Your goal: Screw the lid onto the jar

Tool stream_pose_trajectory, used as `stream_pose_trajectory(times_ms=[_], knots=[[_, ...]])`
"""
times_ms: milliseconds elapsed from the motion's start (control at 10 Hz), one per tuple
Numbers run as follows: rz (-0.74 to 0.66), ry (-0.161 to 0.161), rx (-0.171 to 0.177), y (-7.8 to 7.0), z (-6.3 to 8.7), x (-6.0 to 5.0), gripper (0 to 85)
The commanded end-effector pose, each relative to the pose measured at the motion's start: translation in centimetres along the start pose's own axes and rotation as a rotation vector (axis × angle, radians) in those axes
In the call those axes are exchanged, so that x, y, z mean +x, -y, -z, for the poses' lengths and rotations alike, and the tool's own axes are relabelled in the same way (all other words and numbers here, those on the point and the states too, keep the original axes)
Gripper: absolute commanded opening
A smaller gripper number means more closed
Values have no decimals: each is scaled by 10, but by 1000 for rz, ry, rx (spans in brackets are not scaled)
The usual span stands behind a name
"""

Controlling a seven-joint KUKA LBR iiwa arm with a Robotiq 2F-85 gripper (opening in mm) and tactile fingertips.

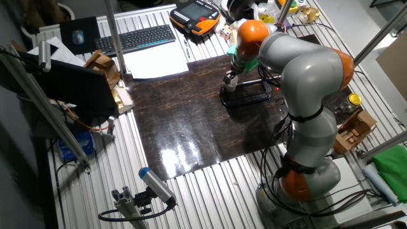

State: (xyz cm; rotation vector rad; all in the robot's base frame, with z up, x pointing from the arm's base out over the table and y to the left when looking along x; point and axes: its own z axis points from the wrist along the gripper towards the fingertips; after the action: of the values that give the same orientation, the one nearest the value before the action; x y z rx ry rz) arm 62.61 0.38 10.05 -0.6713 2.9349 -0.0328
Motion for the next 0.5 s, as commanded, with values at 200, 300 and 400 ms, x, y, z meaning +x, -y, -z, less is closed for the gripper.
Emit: stream_pose_trajectory(times_ms=[200, 300, 400], knots=[[-6, -21, -9, -3, 17, -4, 730], [-17, -27, -14, -5, 22, -4, 700], [-28, -33, -16, -8, 26, -2, 670]])
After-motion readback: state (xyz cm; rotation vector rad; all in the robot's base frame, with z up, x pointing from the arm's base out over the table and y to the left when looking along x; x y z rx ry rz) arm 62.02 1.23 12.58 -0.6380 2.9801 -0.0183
